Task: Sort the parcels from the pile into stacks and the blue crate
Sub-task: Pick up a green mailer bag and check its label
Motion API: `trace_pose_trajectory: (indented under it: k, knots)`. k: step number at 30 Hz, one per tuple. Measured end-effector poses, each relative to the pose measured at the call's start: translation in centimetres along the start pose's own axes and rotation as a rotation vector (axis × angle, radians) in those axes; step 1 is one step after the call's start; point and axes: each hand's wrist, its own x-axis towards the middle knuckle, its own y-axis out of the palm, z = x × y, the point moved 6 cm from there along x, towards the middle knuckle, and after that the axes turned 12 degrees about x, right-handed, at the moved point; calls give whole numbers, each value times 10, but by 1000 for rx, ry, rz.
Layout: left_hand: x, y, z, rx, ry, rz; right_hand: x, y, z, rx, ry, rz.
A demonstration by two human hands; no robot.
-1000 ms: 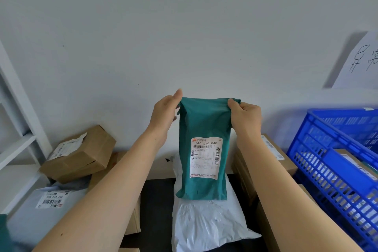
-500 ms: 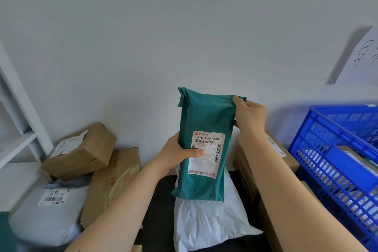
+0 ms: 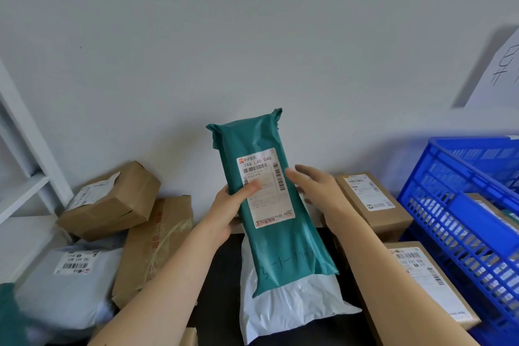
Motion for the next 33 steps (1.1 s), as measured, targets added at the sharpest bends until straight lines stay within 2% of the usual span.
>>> trace_pose_trajectory:
  k: [4,6,10,14,18,24,29,31,33]
  knots:
    - [0,-7,9,-46,-94,-45,3,11,-18,-130,125,214]
    - [0,-10,14,-68,-144,-67,3,14,-25,-200,154,278]
    - [1,-17,28,-112,-246,-115,-1,21,-35,-172,209,363]
    - [2,-24,42,-93,-358,-123,-2,23,-40,-73,260,411]
    - [1,-30,48,-108,-387,-83,-6,16,-32,-91,217,348]
    - [-5,-35,55,-207,-409,-82,-5,14,-30,255,305,328]
    - [5,-41,69,-312,-462,-45,-3,13,-24,650,198,398]
    - [4,-39,63,-358,-465,-50,-4,17,-20,694,128,422]
    - [5,-39,59,-390,-461,-79,-6,21,-17,616,59,425]
